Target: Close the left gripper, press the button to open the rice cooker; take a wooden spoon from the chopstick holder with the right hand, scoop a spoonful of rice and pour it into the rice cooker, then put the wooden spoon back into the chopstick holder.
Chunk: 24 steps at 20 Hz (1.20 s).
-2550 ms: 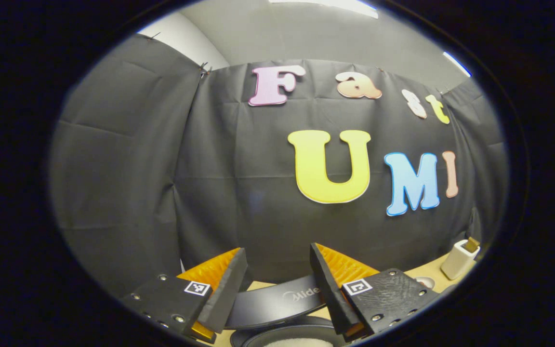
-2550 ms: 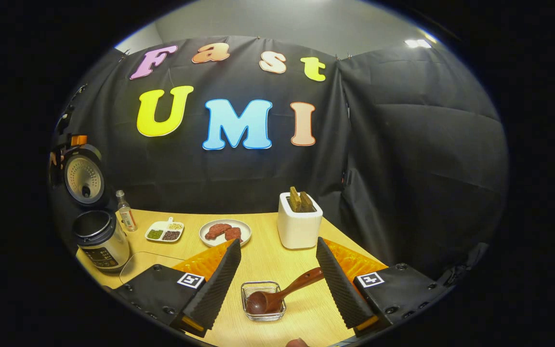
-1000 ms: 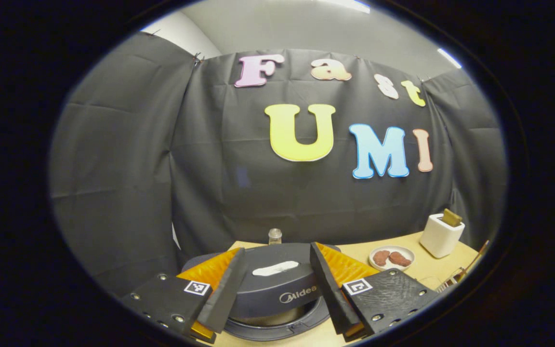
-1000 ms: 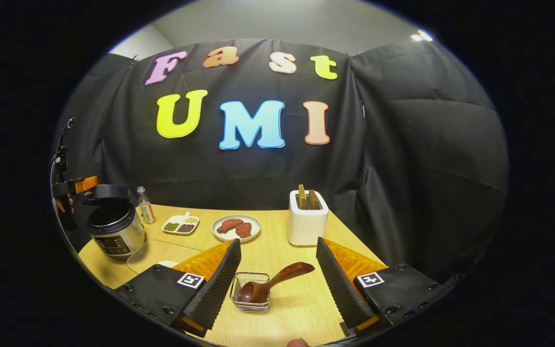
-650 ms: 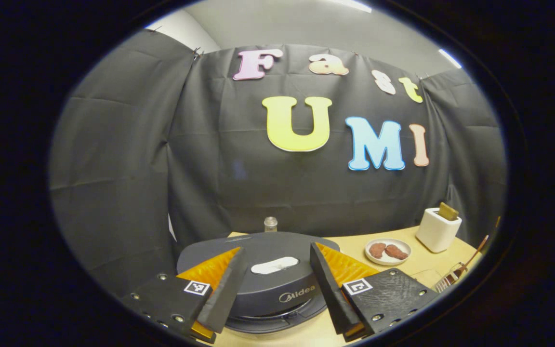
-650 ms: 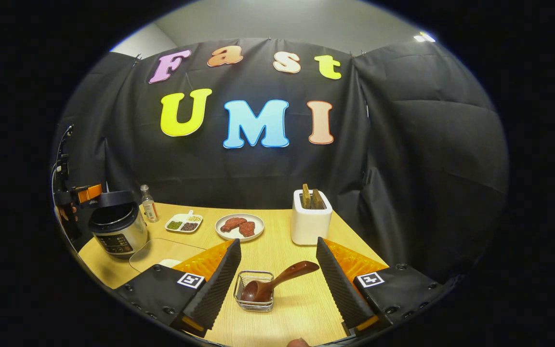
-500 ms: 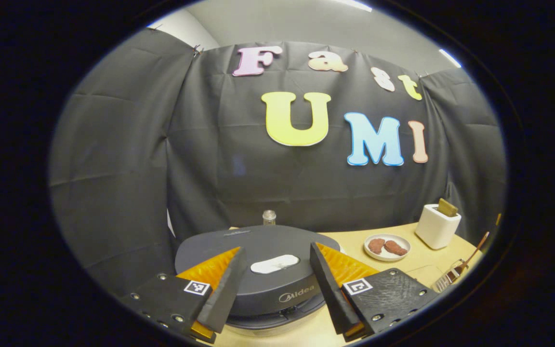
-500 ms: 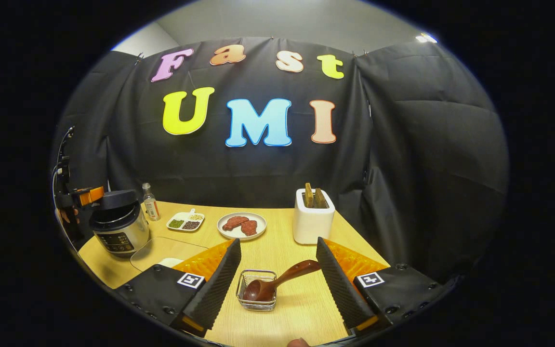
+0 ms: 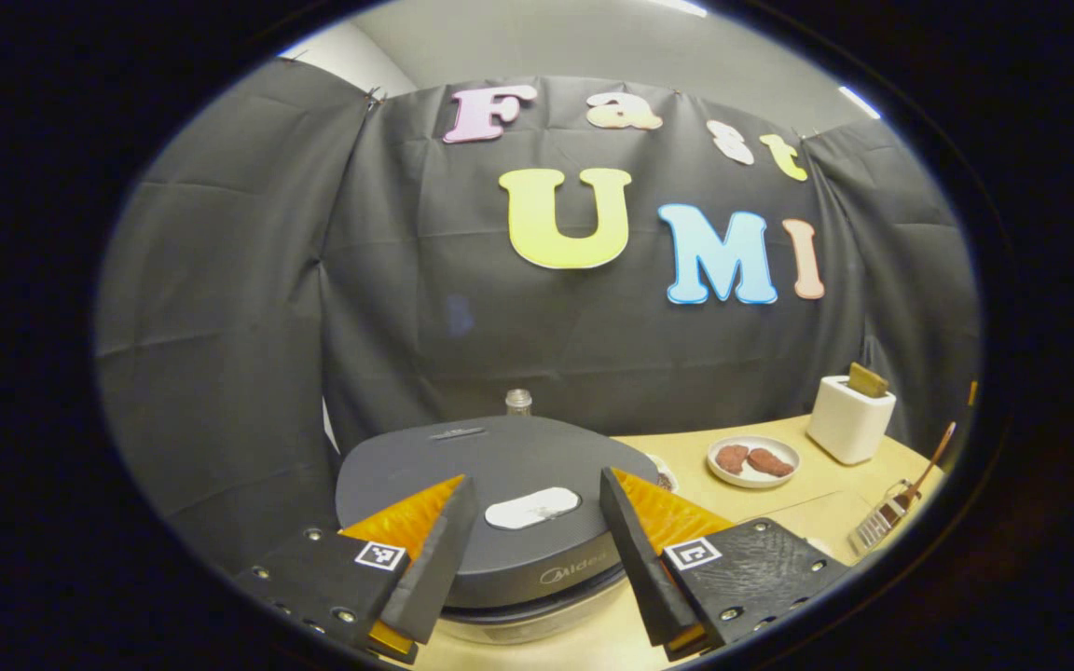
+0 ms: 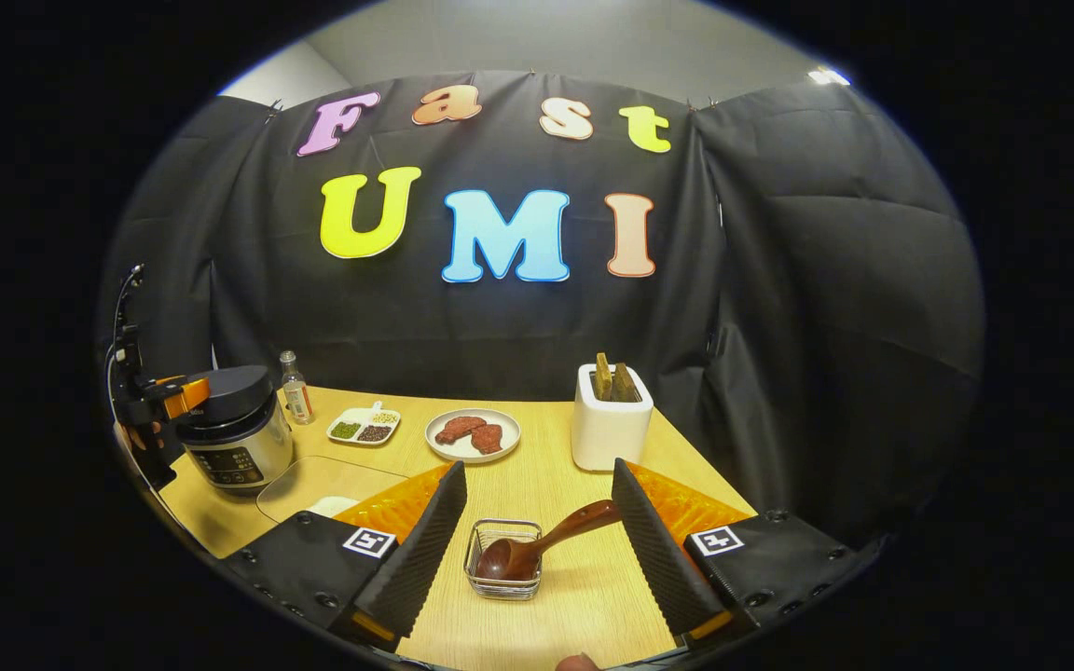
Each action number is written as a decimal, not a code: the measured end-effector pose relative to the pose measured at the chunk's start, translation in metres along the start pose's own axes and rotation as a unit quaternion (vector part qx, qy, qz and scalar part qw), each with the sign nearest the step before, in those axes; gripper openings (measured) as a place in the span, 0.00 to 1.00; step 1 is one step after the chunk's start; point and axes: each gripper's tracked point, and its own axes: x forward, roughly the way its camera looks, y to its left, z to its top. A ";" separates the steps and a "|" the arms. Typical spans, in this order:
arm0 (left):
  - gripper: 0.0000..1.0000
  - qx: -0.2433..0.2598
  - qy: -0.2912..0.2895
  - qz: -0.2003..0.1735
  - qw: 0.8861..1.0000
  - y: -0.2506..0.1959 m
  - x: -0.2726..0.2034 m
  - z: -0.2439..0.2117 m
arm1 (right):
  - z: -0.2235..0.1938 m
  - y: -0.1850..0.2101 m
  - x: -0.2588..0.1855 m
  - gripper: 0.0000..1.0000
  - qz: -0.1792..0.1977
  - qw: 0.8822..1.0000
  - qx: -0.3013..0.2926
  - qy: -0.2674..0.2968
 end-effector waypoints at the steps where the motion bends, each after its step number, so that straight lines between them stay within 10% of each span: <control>1: 0.84 0.002 0.005 0.001 1.000 -0.001 0.001 -0.005 | -0.001 -0.001 -0.001 0.99 0.001 1.000 -0.002 0.000; 13: 0.87 0.028 -0.009 0.020 0.999 -0.010 -0.001 -0.026 | 0.017 -0.013 -0.006 0.99 0.011 1.000 0.006 -0.024; 24: 0.83 0.045 -0.108 -0.001 0.993 -0.107 -0.155 0.118 | 0.042 -0.029 -0.042 0.99 0.082 0.993 0.021 -0.080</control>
